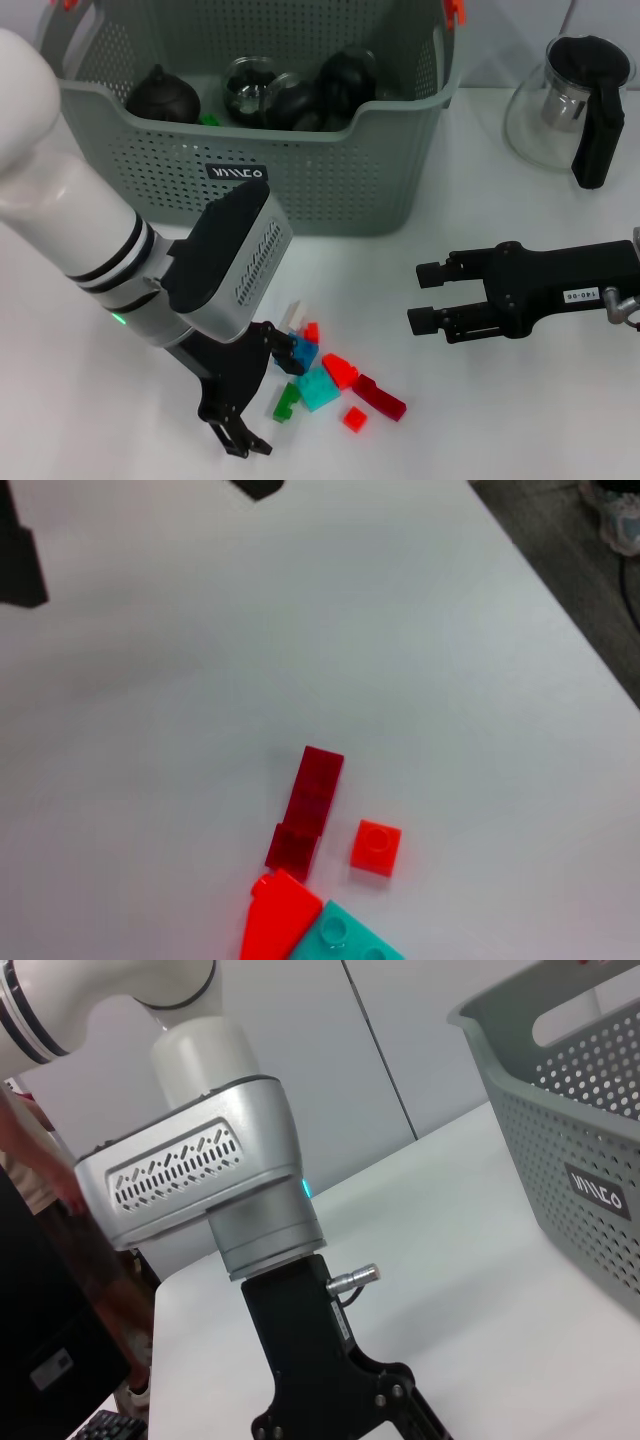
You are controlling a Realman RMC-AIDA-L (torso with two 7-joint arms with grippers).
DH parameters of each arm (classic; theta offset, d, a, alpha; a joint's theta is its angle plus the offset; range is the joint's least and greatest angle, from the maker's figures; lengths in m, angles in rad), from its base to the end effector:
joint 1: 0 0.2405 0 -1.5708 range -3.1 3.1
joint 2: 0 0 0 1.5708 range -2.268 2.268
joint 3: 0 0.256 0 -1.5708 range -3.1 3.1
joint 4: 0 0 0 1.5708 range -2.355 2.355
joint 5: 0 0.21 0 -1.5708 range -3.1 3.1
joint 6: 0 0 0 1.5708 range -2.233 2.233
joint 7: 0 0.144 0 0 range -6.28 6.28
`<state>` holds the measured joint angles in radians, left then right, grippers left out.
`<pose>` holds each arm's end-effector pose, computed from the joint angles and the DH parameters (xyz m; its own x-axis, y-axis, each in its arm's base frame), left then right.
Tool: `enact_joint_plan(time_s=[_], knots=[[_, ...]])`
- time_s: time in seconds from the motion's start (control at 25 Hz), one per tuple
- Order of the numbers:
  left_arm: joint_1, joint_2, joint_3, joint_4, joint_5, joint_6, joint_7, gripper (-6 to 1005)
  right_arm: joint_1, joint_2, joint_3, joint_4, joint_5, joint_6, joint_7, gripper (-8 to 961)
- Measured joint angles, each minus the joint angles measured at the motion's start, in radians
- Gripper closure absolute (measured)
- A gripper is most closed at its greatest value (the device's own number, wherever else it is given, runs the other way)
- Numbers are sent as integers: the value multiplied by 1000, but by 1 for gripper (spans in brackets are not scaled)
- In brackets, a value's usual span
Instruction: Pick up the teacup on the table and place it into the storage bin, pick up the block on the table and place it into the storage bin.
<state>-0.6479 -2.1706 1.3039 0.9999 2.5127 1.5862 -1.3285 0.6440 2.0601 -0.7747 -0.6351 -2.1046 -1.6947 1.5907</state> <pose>-0.2048 0.3184 -0.0658 0.9180 -0.3048 -0.2539 -0.2574 -0.9447 0.2033 0.2268 0.3288 -0.0138 0.8087 -0.4648 -0.3606 -0.4513 -0.8834 0.1265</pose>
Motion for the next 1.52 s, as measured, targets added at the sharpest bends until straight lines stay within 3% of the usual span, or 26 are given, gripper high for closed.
enact_joint_plan(time_s=[0.76, 0.96, 1.16, 1.52], knots=[[-25, -1, 3, -58, 0, -39, -17, 107, 0, 0, 1, 2, 0, 3, -2, 162], [-29, 0, 3, -69, 0, -56, -18, 273, 0, 0, 2, 2, 0, 3, -2, 163], [-31, 0, 3, -75, 0, -67, -18, 513, -1, 0, 2, 2, 0, 2, -2, 163], [-35, 4, -11, -44, 0, -27, -55, 591, -9, -2, 12, 2, 0, -2, -4, 163]])
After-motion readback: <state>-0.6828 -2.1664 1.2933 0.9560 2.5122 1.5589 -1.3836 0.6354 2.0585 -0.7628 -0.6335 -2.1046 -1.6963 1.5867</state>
